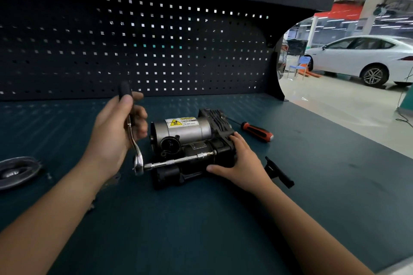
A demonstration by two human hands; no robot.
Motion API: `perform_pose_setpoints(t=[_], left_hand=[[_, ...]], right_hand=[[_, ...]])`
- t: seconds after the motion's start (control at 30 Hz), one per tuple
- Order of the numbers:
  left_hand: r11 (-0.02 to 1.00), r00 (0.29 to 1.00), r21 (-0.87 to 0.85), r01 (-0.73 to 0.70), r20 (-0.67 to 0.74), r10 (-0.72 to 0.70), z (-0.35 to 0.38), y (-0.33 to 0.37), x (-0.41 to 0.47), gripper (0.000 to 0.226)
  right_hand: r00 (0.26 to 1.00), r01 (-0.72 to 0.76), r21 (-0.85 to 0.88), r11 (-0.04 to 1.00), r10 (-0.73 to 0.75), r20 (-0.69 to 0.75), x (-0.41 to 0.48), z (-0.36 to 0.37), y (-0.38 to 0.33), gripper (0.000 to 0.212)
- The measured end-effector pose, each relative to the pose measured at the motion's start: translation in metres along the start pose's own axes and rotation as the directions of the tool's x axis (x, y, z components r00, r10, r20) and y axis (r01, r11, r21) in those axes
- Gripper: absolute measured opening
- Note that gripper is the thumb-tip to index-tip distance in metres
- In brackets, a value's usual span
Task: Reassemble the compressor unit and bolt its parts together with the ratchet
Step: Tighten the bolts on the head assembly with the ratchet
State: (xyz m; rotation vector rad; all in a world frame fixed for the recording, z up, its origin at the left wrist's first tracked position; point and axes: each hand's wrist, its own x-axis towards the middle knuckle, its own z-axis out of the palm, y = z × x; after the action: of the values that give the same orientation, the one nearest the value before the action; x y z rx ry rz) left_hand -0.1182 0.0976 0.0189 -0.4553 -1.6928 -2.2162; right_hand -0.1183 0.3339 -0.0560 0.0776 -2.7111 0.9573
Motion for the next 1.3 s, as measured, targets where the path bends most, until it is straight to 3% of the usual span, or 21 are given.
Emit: perform_pose_setpoints(t=[0.17,0.27,0.33,0.43,0.57,0.7,0.8,0.9,0.97,1.03,1.13,1.23,1.3], left_hand=[[0.944,0.937,-0.094,0.317,-0.123,-0.327,0.002,0.008,0.025,0.019],[0.907,0.906,-0.074,0.414,-0.064,-0.418,0.008,0.017,0.035,0.019],[0.915,0.910,-0.011,0.403,-0.106,-0.402,0.013,0.019,0.037,0.028],[0.974,0.969,0.159,0.162,-0.214,-0.126,0.025,0.019,0.025,0.038],[0.966,0.966,0.186,-0.178,-0.153,0.208,0.034,0.021,-0.007,0.046],[0.855,0.912,0.319,-0.409,0.107,0.396,0.026,0.016,-0.044,0.041],[0.693,0.780,0.373,-0.617,0.409,0.473,0.015,0.010,-0.059,0.043],[0.705,0.720,0.286,-0.649,0.528,0.450,0.001,0.009,-0.048,0.038],[0.754,0.796,0.309,-0.580,0.410,0.444,-0.001,0.012,-0.036,0.028],[0.865,0.915,0.302,-0.402,0.165,0.368,0.002,0.011,-0.021,0.027],[0.966,0.986,0.250,-0.067,-0.130,0.102,0.004,0.005,0.010,0.030],[0.930,0.910,0.014,0.367,-0.212,-0.356,-0.006,0.006,0.038,0.030],[0.858,0.840,-0.100,0.505,-0.174,-0.514,-0.011,0.008,0.043,0.027]], right_hand=[[1.000,0.002,0.019,1.000,-0.002,-0.013,0.000,-0.001,0.000,0.104],[1.000,0.003,0.018,1.000,-0.003,-0.012,0.000,0.000,0.001,0.104],[1.000,0.001,0.022,1.000,0.000,-0.012,0.001,0.001,0.003,0.105],[1.000,-0.001,0.031,1.000,0.002,-0.020,0.002,0.002,0.002,0.105],[0.999,-0.016,-0.011,1.000,0.016,-0.035,0.002,0.000,0.001,0.106],[0.999,-0.027,-0.072,0.997,0.024,-0.041,0.000,-0.002,-0.001,0.107],[0.999,-0.032,-0.105,0.994,0.028,-0.034,-0.001,-0.002,-0.003,0.106],[0.999,-0.033,-0.093,0.995,0.030,-0.034,0.000,-0.002,-0.001,0.106],[0.999,-0.023,-0.074,0.997,0.020,-0.035,0.000,-0.002,-0.001,0.106],[1.000,-0.011,-0.060,0.998,0.009,-0.030,0.000,-0.003,-0.001,0.105],[1.000,0.002,-0.058,0.998,-0.003,-0.027,-0.002,-0.004,-0.003,0.099],[0.999,0.015,-0.052,0.999,-0.017,-0.039,-0.003,-0.004,-0.003,0.094],[0.999,0.016,-0.046,0.999,-0.018,-0.046,-0.004,-0.003,-0.003,0.093]])
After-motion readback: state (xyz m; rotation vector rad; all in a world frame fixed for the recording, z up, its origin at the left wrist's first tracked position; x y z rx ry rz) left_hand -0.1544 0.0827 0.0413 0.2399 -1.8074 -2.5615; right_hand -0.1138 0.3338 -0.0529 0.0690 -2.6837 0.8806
